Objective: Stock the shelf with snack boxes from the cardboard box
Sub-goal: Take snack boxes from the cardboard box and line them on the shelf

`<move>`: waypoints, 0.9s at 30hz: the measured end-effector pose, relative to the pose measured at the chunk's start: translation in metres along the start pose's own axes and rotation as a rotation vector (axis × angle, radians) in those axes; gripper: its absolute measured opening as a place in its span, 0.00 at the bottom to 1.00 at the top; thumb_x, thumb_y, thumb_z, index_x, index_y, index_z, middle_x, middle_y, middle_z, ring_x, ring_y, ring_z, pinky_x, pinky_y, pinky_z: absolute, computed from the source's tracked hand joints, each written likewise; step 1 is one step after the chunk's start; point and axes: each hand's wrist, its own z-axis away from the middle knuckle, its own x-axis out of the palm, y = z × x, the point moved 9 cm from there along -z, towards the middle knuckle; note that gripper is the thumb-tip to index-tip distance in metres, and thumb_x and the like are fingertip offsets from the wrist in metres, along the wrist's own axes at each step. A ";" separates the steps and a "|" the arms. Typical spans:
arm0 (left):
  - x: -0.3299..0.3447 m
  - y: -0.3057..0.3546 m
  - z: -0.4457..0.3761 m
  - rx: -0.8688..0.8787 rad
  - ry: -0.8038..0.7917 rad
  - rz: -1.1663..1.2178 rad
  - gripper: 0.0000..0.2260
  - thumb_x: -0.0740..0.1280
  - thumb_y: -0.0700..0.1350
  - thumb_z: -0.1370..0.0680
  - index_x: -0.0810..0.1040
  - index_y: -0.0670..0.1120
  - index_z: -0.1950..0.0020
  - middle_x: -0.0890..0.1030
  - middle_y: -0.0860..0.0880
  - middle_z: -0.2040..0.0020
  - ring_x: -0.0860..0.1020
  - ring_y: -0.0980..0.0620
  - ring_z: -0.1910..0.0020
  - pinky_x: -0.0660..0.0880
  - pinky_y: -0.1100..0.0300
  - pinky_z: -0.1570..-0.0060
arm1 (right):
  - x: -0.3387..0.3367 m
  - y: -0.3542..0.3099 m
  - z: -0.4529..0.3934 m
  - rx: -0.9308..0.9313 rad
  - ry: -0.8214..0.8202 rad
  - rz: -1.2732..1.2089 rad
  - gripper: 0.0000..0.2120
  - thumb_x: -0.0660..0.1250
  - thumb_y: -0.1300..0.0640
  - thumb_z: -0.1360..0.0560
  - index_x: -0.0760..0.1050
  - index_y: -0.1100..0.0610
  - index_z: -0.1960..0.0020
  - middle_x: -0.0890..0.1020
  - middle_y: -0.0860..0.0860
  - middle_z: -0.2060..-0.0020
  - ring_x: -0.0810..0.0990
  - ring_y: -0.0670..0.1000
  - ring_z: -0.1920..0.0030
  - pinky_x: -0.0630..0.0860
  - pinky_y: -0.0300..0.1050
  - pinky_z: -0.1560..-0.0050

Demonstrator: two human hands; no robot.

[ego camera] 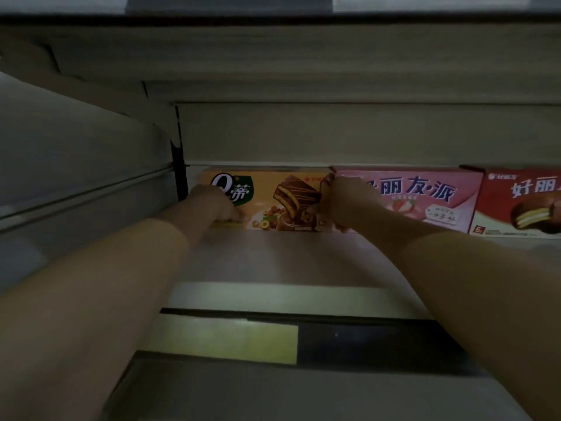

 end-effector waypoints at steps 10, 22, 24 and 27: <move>-0.017 0.068 0.100 0.259 0.211 -0.272 0.09 0.61 0.39 0.22 0.72 0.42 0.62 0.70 0.46 0.65 0.72 0.48 0.64 0.69 0.57 0.59 | -0.035 0.005 0.057 -0.103 -0.065 0.133 0.12 0.61 0.57 0.22 0.72 0.59 0.63 0.79 0.49 0.77 0.77 0.47 0.74 0.79 0.46 0.50; 0.031 0.269 0.336 0.546 0.418 0.078 0.12 0.63 0.44 0.21 0.78 0.39 0.41 0.79 0.39 0.42 0.78 0.40 0.43 0.68 0.57 0.56 | -0.152 0.207 0.252 0.024 0.180 0.120 0.10 0.60 0.60 0.25 0.70 0.58 0.65 0.80 0.56 0.62 0.77 0.55 0.63 0.71 0.44 0.62; 0.072 0.314 0.389 0.697 0.396 0.143 0.11 0.64 0.45 0.23 0.79 0.41 0.44 0.80 0.38 0.44 0.78 0.39 0.44 0.68 0.57 0.57 | -0.151 0.264 0.295 0.038 0.214 0.110 0.09 0.60 0.57 0.24 0.69 0.57 0.63 0.80 0.56 0.59 0.76 0.54 0.61 0.69 0.43 0.61; 0.155 0.370 0.451 0.887 0.206 0.097 0.05 0.64 0.45 0.24 0.76 0.46 0.51 0.79 0.42 0.52 0.78 0.39 0.48 0.68 0.58 0.58 | -0.120 0.342 0.349 0.125 0.125 0.079 0.15 0.62 0.54 0.24 0.66 0.57 0.68 0.76 0.55 0.65 0.76 0.56 0.60 0.68 0.42 0.66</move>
